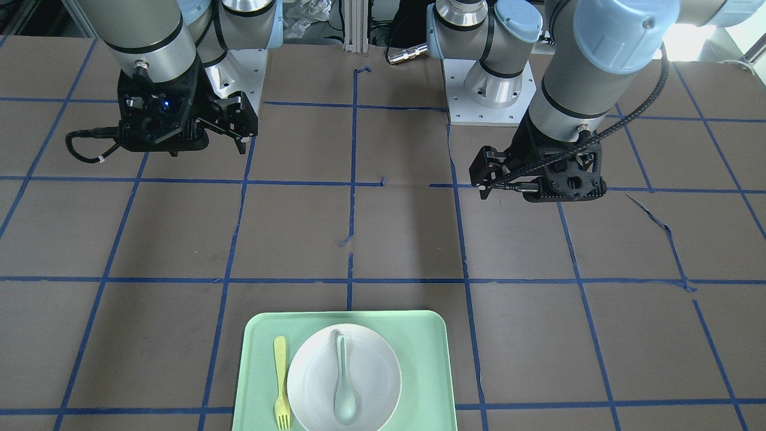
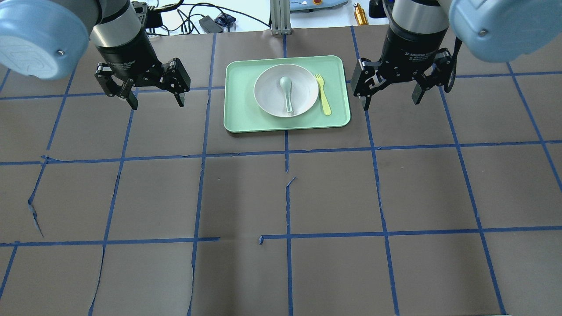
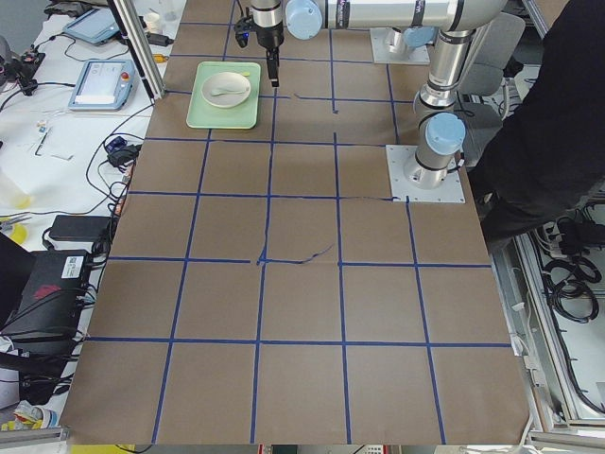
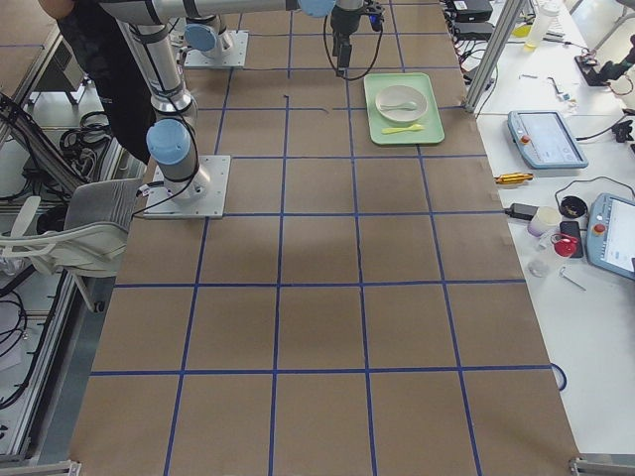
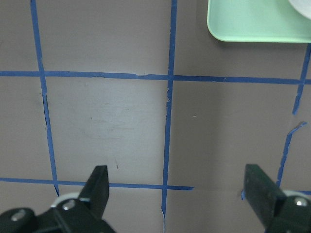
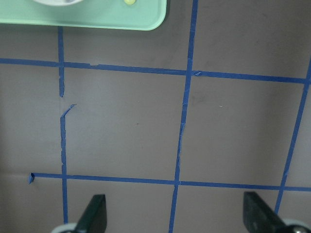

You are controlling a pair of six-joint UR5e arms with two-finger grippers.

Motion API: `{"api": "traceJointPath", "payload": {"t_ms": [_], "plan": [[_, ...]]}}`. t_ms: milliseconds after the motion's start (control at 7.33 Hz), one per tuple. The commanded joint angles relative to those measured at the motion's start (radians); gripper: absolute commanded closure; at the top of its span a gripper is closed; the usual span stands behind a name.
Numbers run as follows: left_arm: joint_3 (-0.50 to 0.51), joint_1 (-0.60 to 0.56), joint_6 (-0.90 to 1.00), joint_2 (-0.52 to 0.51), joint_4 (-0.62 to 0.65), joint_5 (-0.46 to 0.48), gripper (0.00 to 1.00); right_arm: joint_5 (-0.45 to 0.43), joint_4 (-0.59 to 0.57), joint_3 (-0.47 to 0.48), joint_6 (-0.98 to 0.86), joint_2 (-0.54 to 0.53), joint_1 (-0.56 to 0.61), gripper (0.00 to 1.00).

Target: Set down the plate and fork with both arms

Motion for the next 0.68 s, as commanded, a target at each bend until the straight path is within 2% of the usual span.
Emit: {"api": "traceJointPath", "payload": {"t_ms": [0, 545], "plan": [[-0.001, -0.005, 0.0, 0.011, -0.03, 0.002, 0.0, -0.005, -0.005, 0.004, 0.0, 0.001, 0.0, 0.0], [-0.008, -0.01, 0.0, 0.014, -0.045, 0.0, 0.0, -0.006, -0.005, 0.003, 0.0, 0.0, 0.0, 0.0]]}}
